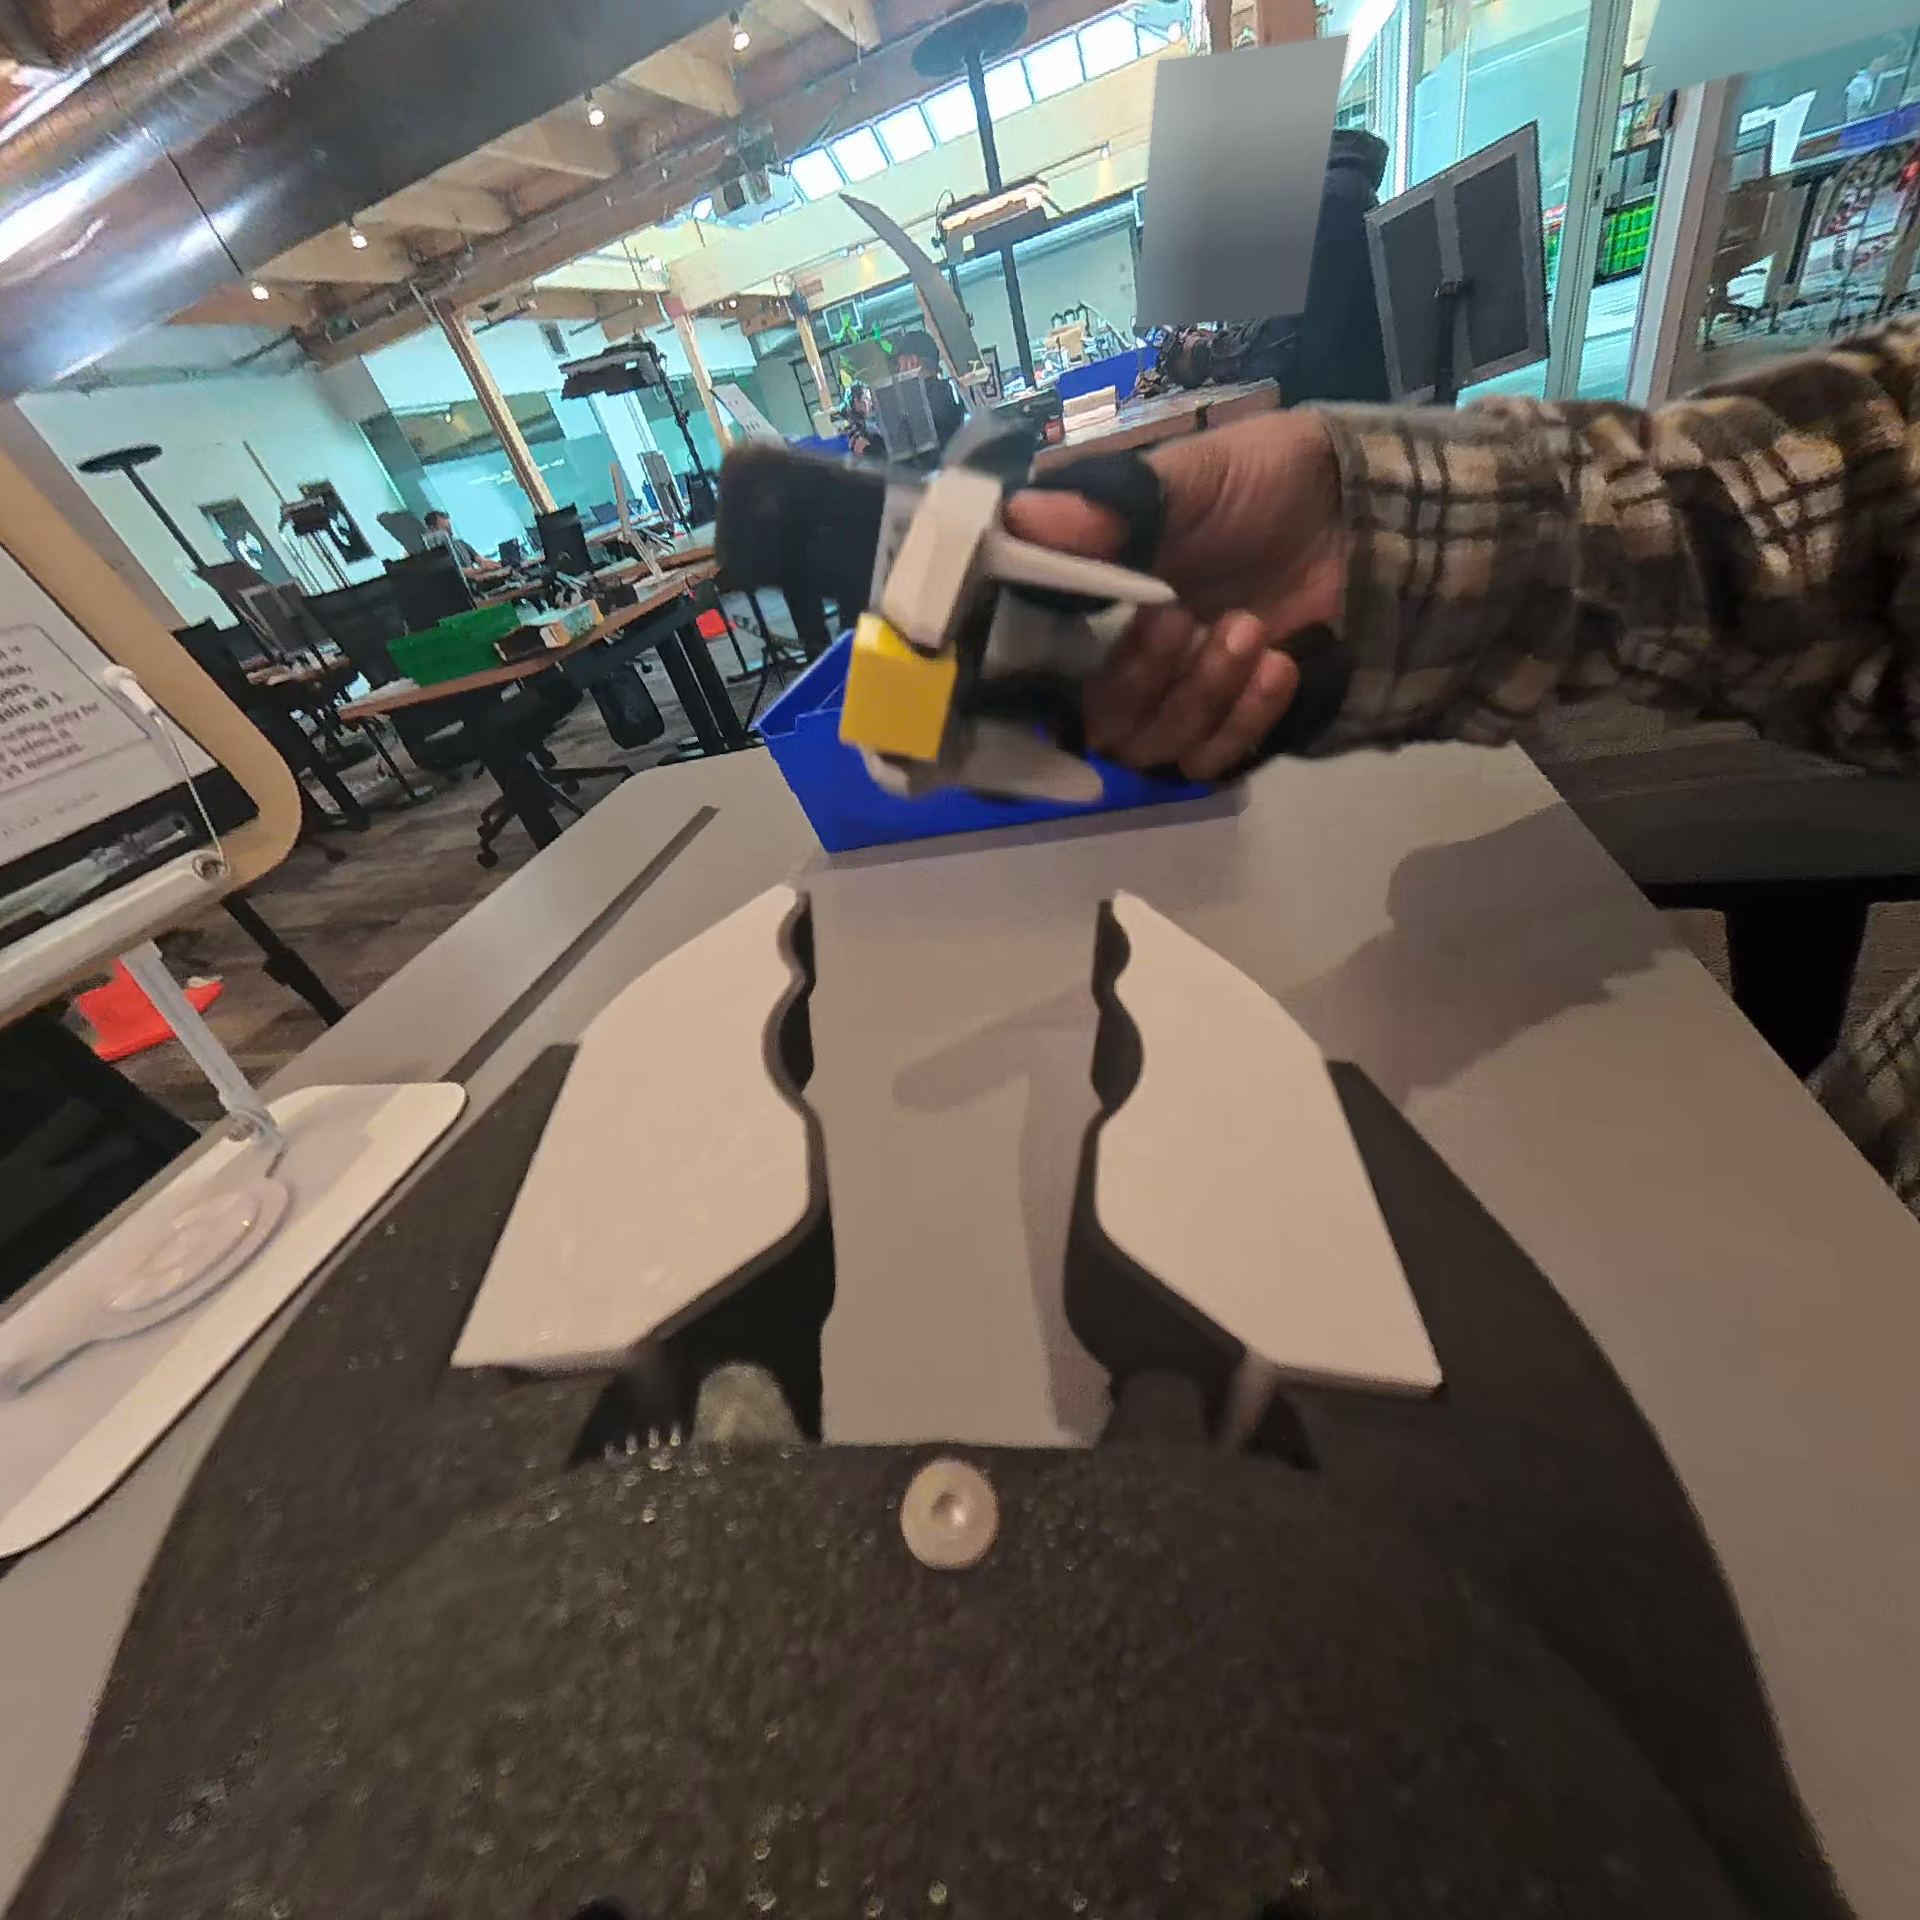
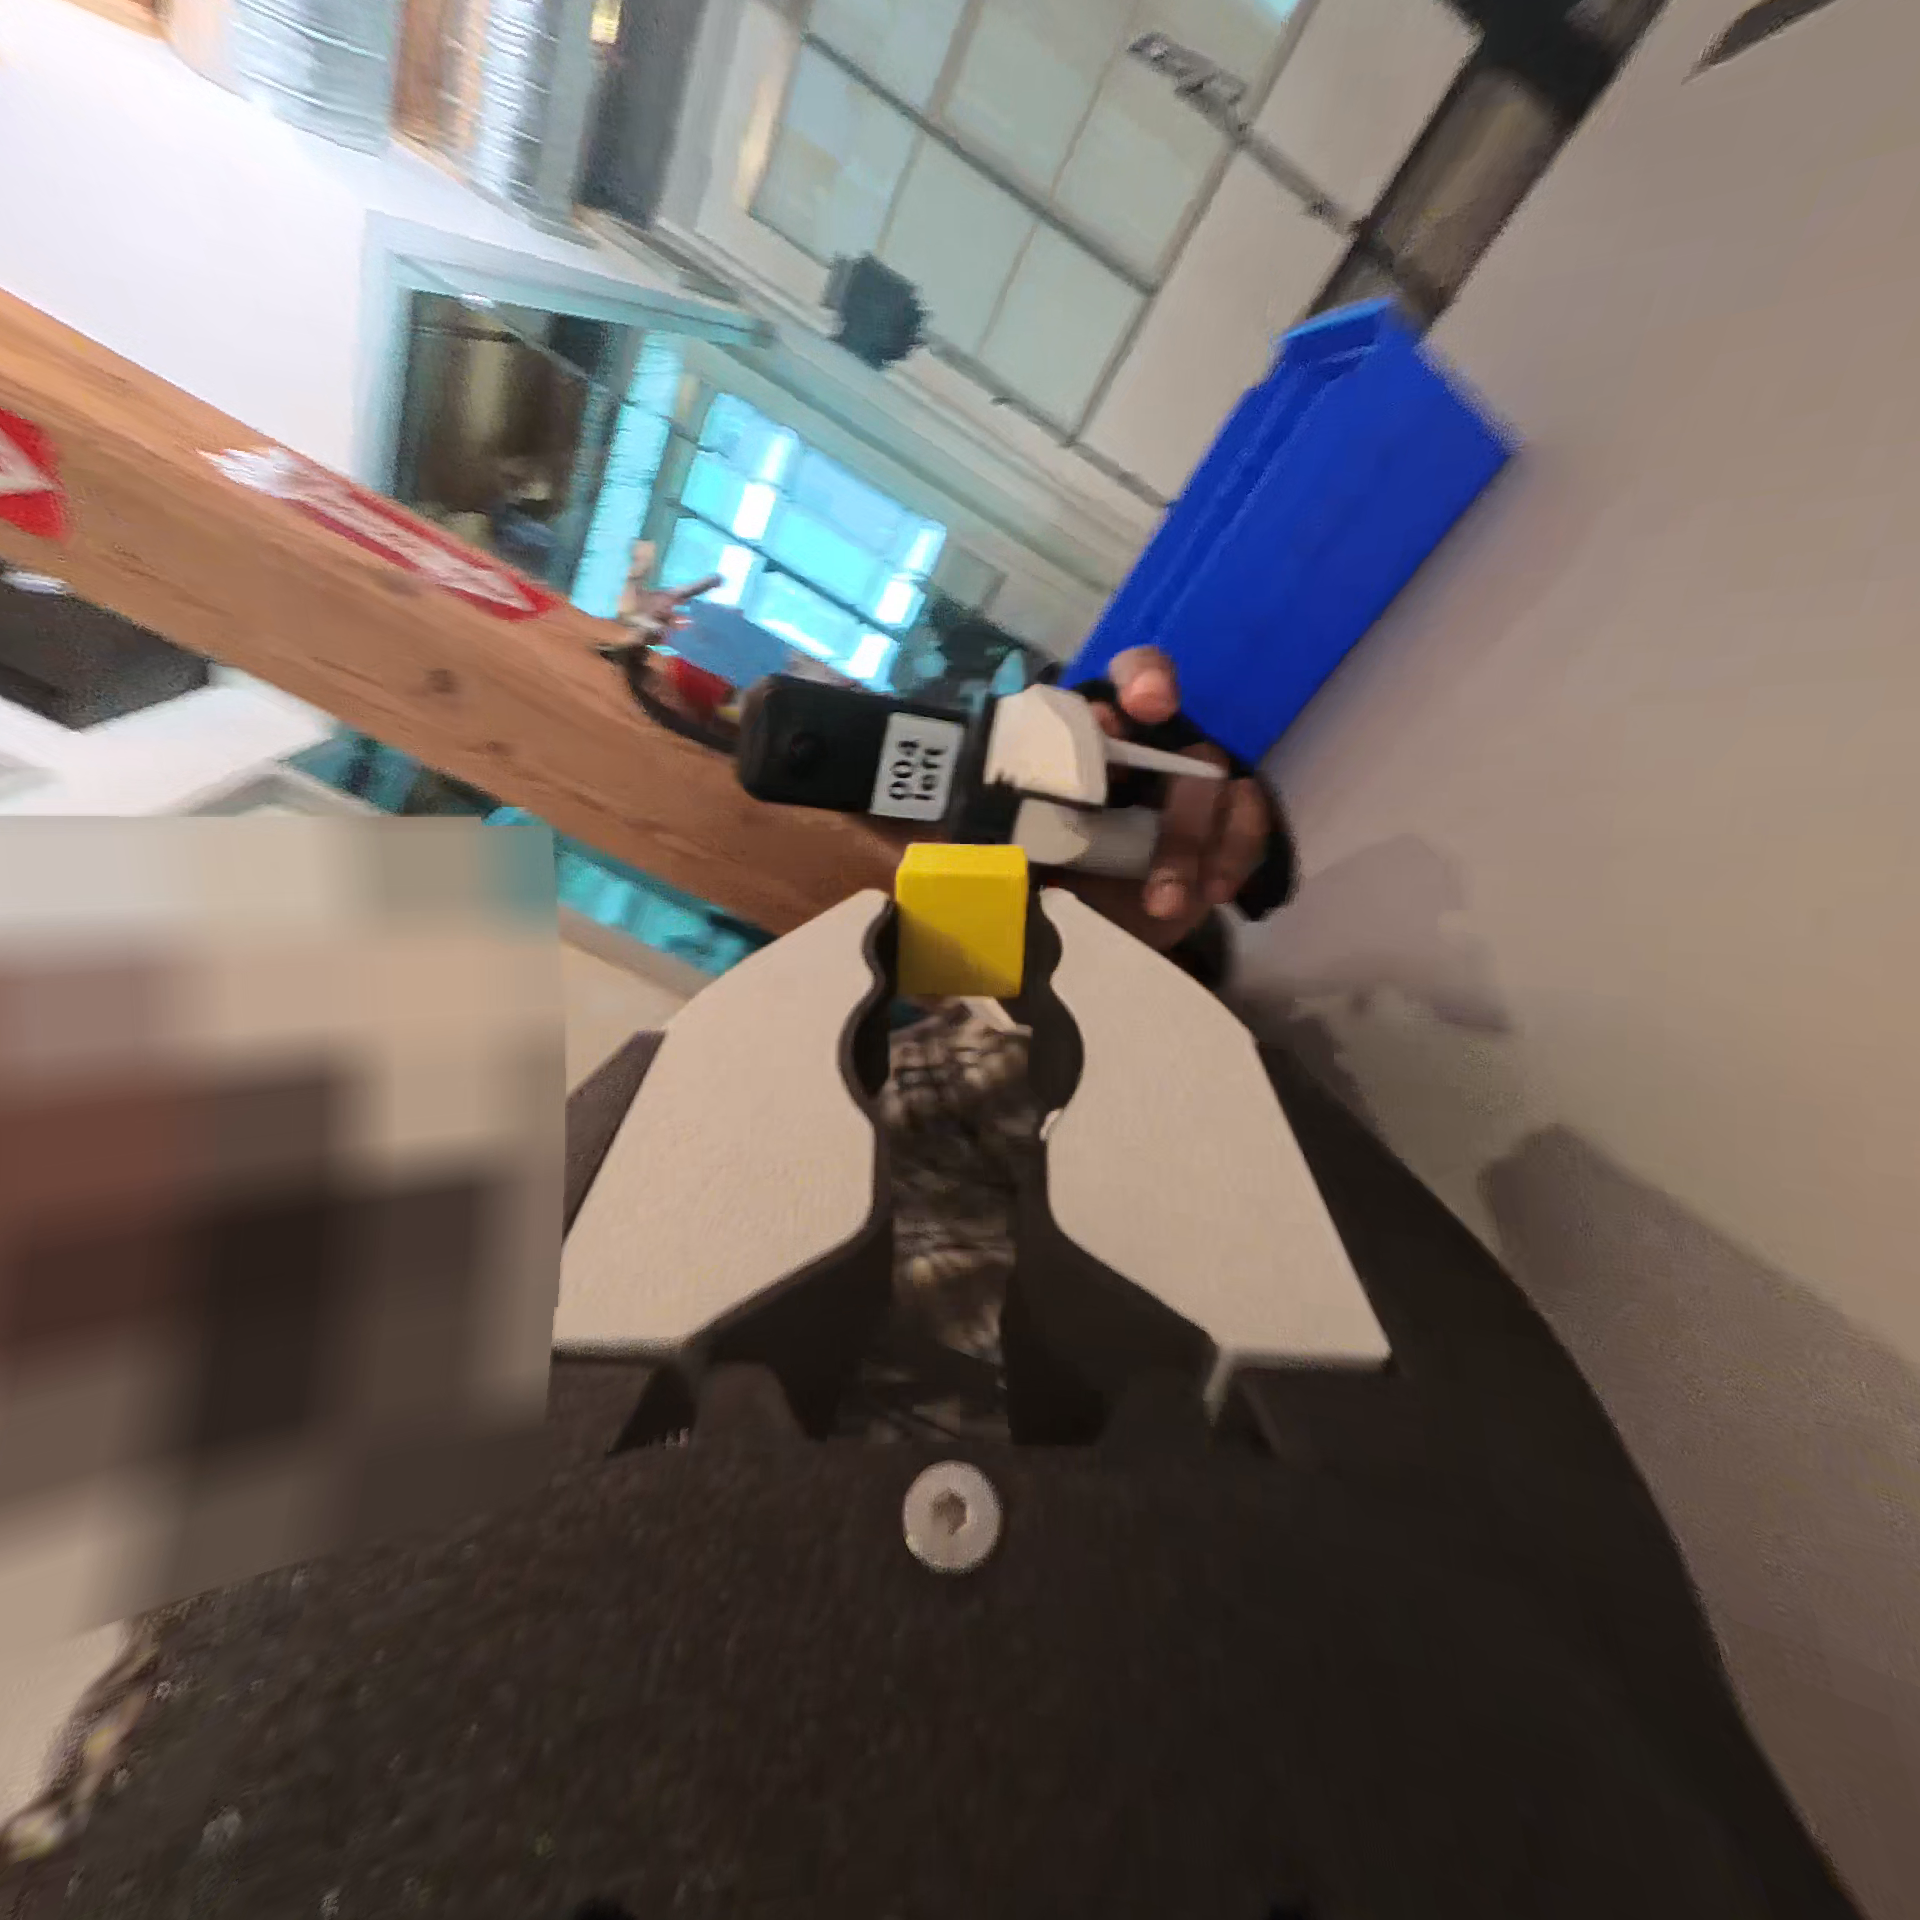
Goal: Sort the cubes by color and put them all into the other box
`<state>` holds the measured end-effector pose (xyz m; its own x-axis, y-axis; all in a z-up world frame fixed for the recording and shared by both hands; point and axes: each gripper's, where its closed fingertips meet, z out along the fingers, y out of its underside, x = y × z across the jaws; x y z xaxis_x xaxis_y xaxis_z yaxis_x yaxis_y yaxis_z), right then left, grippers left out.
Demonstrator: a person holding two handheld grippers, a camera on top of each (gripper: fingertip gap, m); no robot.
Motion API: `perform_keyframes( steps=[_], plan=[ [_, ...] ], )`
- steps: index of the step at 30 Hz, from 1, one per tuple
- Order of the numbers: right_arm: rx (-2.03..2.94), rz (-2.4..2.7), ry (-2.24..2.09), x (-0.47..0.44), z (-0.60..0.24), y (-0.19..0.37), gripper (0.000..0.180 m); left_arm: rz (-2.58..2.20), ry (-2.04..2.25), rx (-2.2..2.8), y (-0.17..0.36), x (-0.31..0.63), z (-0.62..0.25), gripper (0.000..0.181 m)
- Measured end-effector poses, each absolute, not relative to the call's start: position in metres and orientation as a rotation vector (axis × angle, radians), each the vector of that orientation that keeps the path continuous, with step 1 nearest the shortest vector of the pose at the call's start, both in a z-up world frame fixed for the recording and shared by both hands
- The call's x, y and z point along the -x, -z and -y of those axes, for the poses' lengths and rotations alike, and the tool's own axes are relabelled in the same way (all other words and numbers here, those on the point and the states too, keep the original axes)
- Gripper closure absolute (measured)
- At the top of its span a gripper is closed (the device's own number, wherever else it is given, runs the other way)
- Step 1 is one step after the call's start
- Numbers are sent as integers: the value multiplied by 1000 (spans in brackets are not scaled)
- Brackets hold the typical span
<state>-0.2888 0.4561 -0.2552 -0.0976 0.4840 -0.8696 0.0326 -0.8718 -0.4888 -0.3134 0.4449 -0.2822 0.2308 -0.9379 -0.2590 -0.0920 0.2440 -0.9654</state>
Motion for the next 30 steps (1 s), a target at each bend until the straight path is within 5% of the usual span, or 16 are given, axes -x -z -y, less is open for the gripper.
perform_keyframes(
  steps=[5,11,20,28,30],
  plan=[
    [2035,475,-1324,154,-525,249,157,-1215,826,1231,294,304,-444,114],
    [2293,308,-470,-30,-597,285,157,-1246,787,1245,302,301,-444,117],
    [2569,390,-291,-58,-620,390,157,-1254,798,1277,310,300,-446,123],
    [2575,397,-392,-48,-647,414,156,-1310,773,1291,321,297,-445,128],
    [2567,422,-379,-48,-651,413,144,-1302,779,1292,321,297,-446,128]
  ],
)
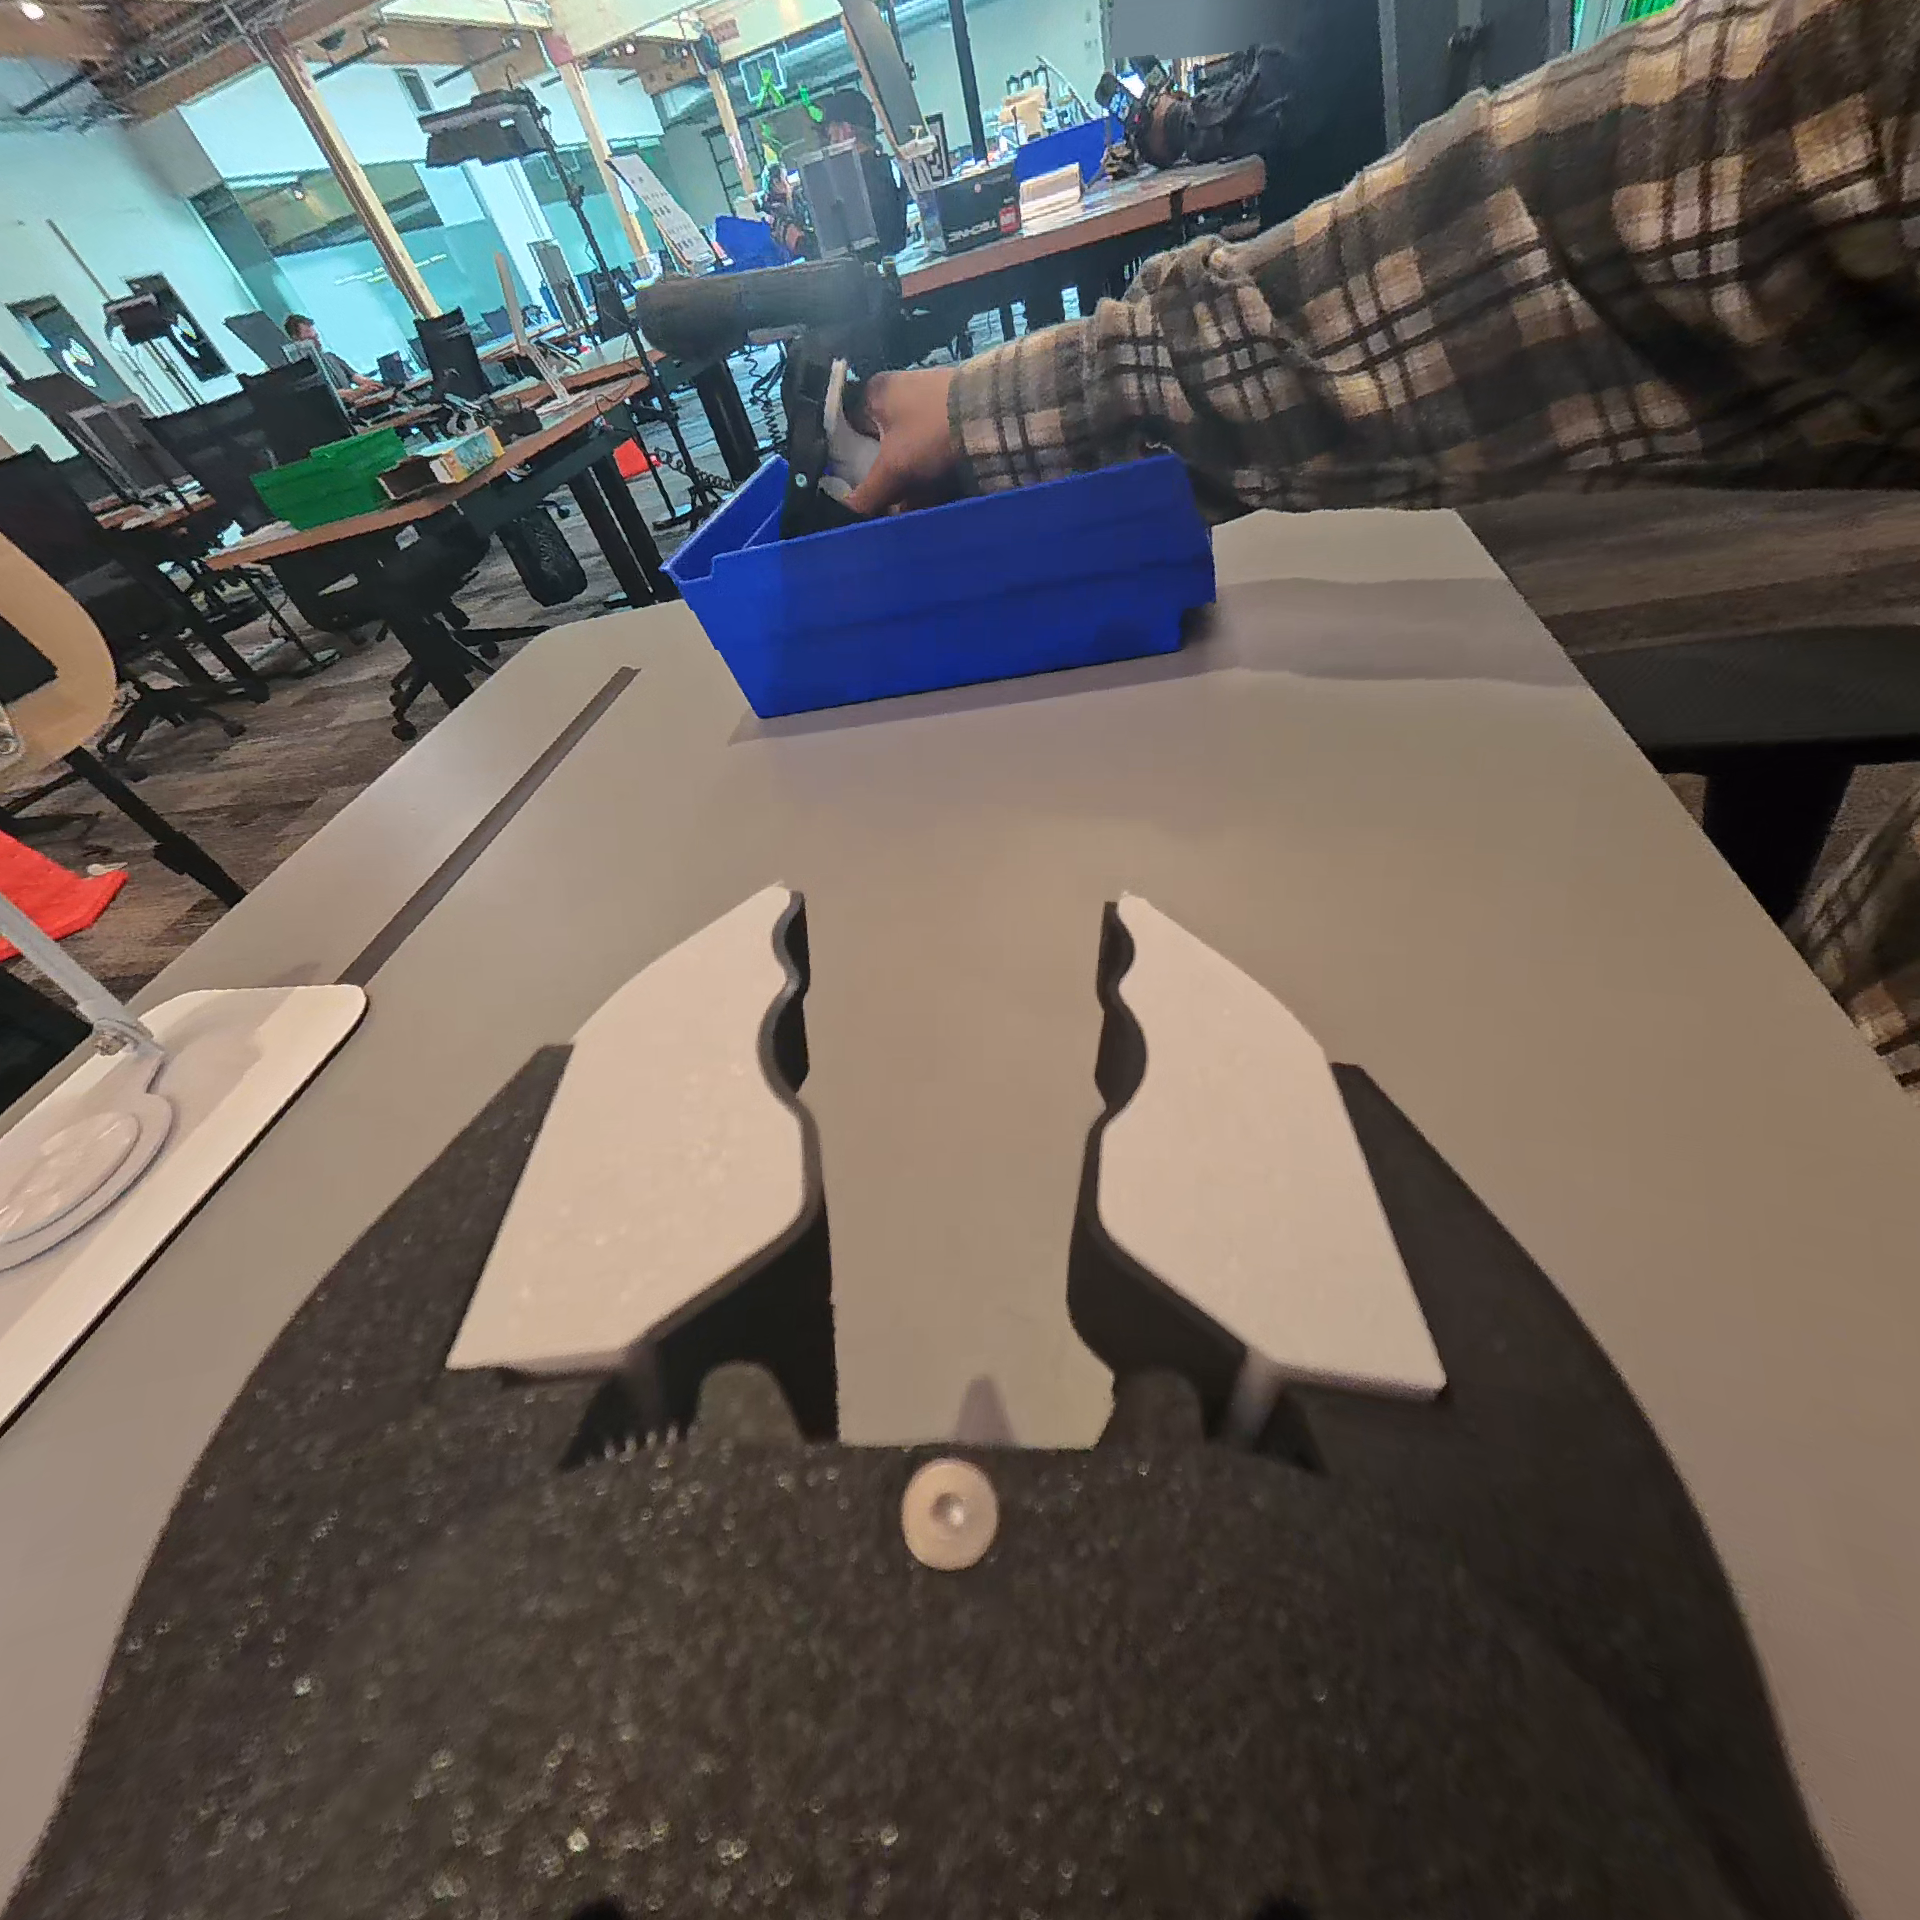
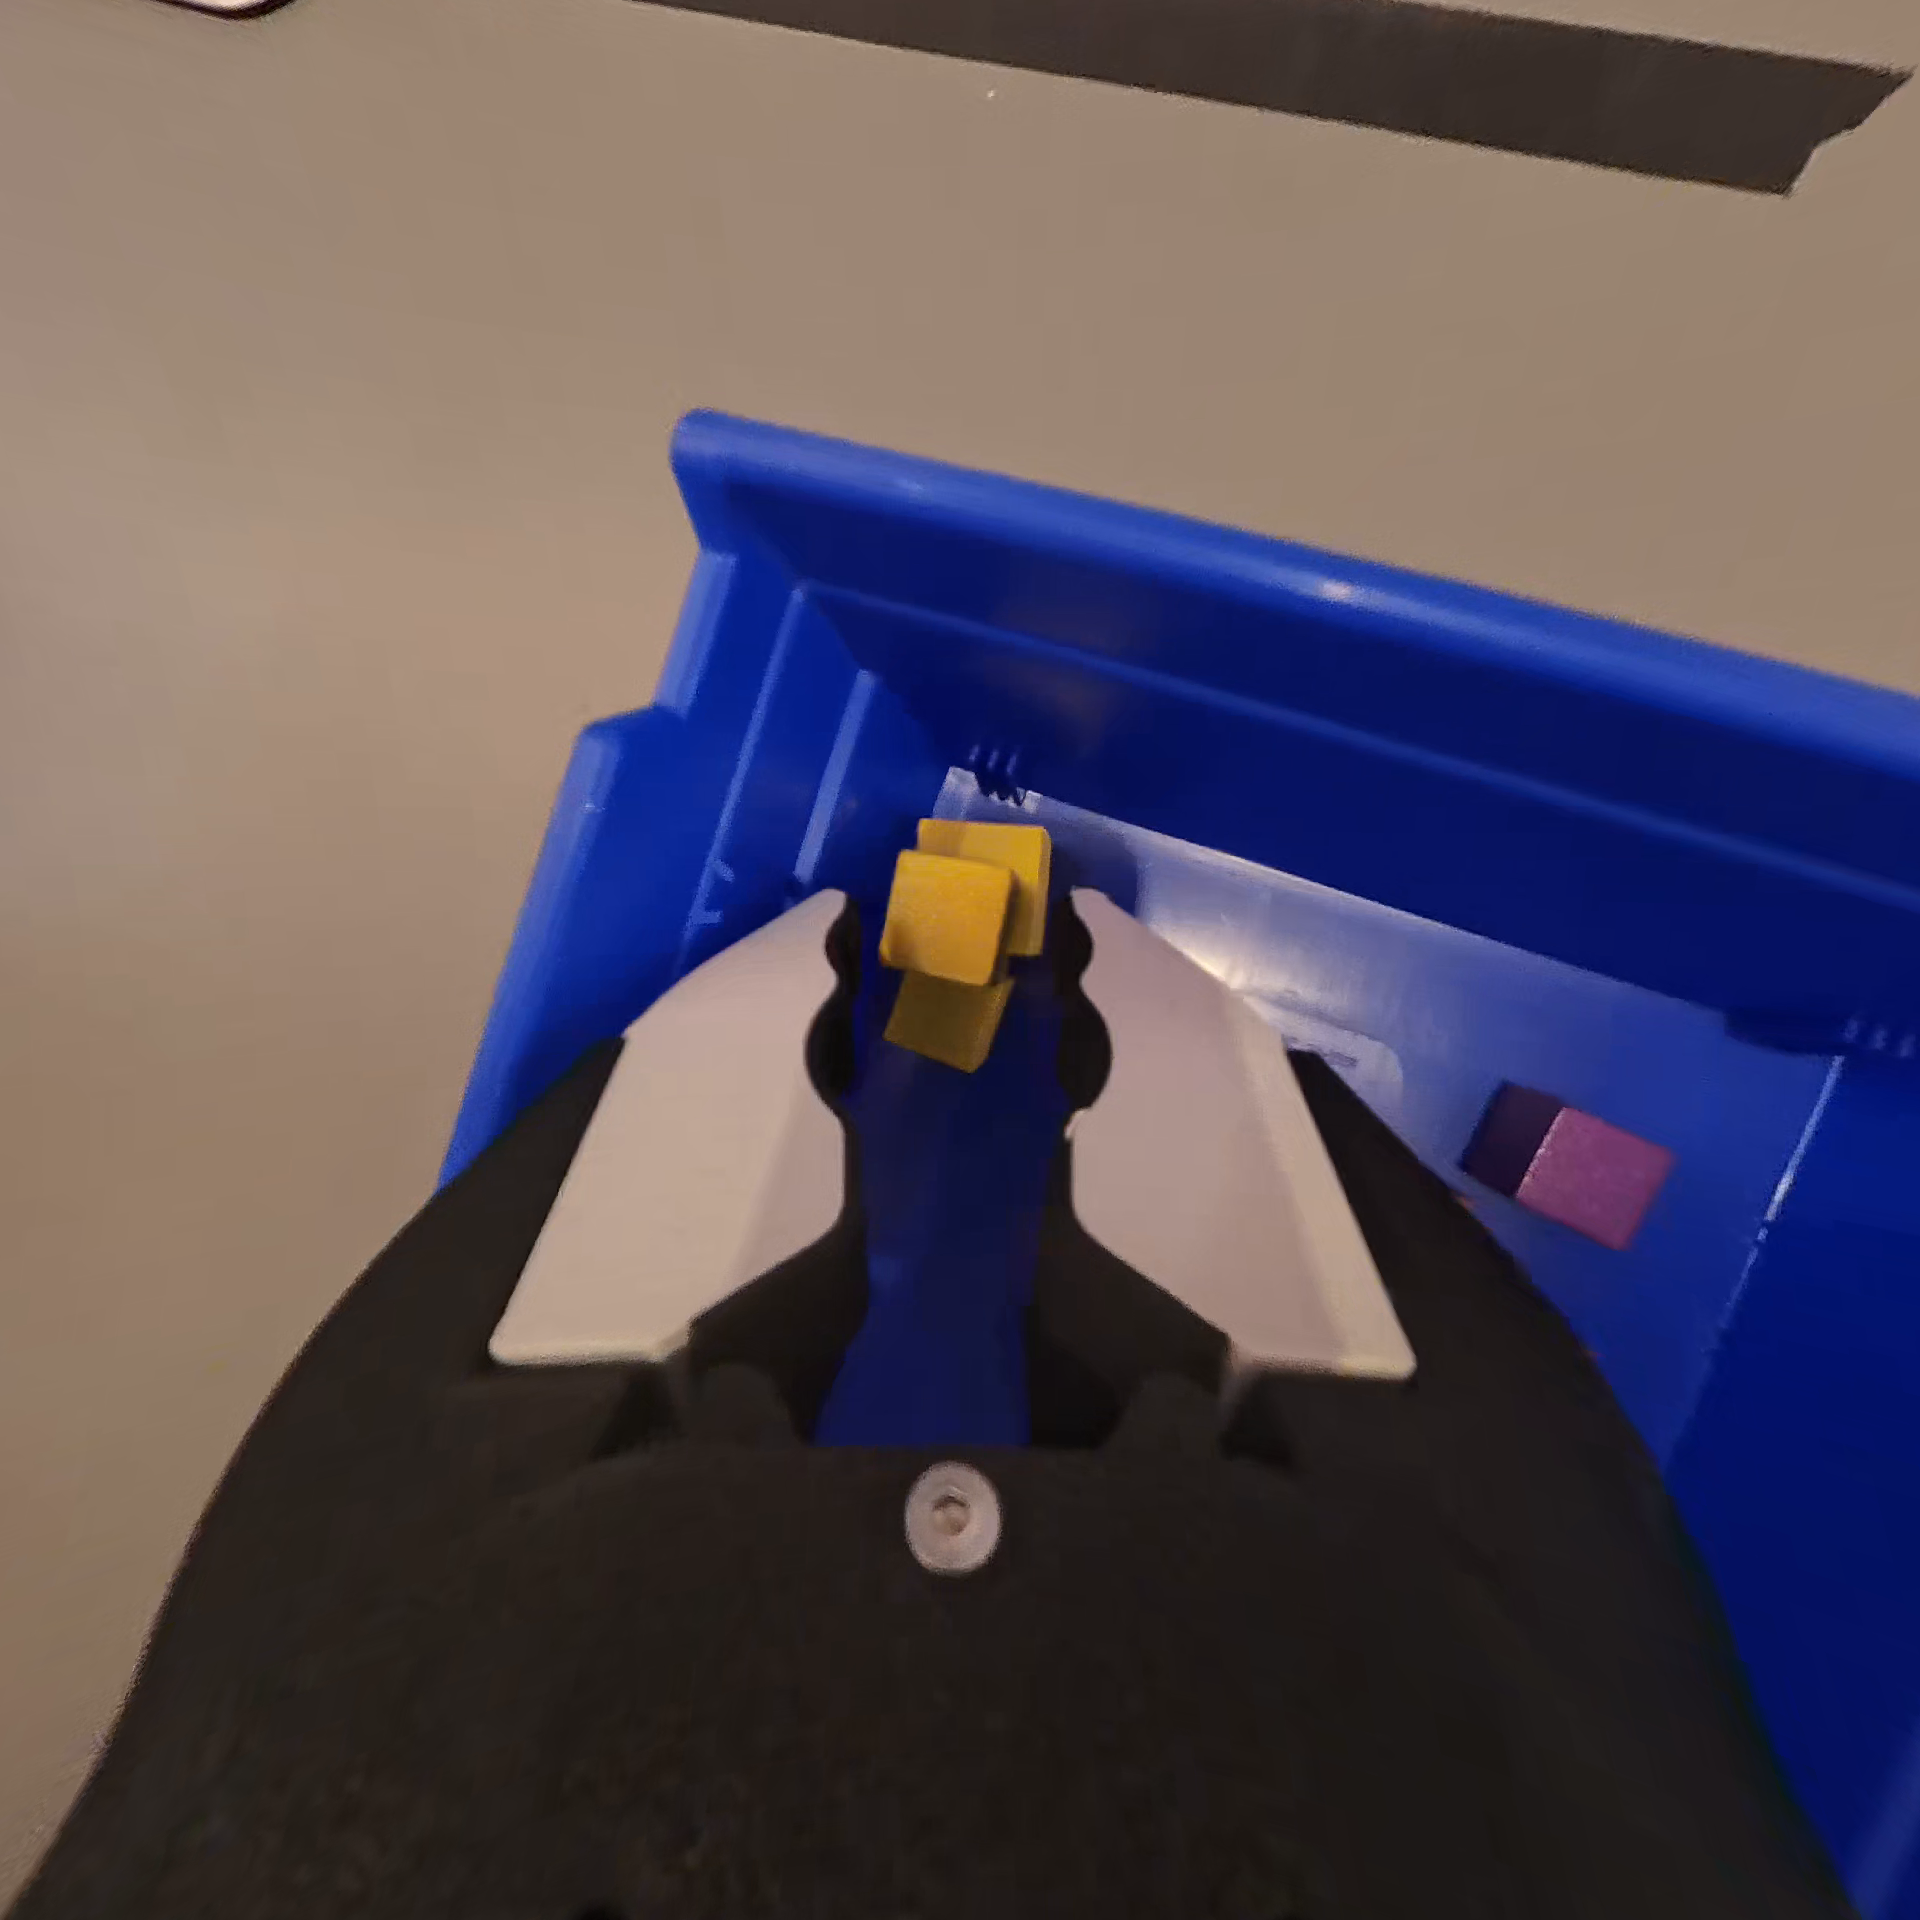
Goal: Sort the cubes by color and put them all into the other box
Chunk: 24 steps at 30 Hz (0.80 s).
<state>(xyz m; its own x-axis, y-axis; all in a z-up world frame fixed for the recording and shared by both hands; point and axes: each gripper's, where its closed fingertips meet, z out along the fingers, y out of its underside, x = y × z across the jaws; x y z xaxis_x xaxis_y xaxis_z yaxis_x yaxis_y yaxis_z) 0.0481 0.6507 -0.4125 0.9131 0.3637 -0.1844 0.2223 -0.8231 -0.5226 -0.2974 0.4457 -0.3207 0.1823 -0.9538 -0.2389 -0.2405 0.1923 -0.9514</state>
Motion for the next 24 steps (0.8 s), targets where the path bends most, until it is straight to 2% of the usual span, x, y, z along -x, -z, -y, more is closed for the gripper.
perform_keyframes(
  steps=[3,7,11,14,18,20,24],
  plan=[
    [2539,455,-358,-53,-650,395,138,-1290,795,1297,320,298,-447,129],
    [2465,436,-315,-74,-641,337,126,-1291,801,1297,321,297,-446,129],
    [2479,355,-78,-133,-619,278,115,-1307,792,1298,324,294,-444,129],
    [2554,239,86,-185,-592,254,112,-1317,788,1298,325,292,-442,129],
    [2720,19,105,-232,-554,266,102,-1332,772,1296,326,290,-440,129],
    [2780,-84,40,-241,-540,285,89,-1337,770,1293,325,290,-439,129],
    [2884,-207,-101,-241,-523,332,82,-1338,773,1287,324,289,-437,129]
  ],
)
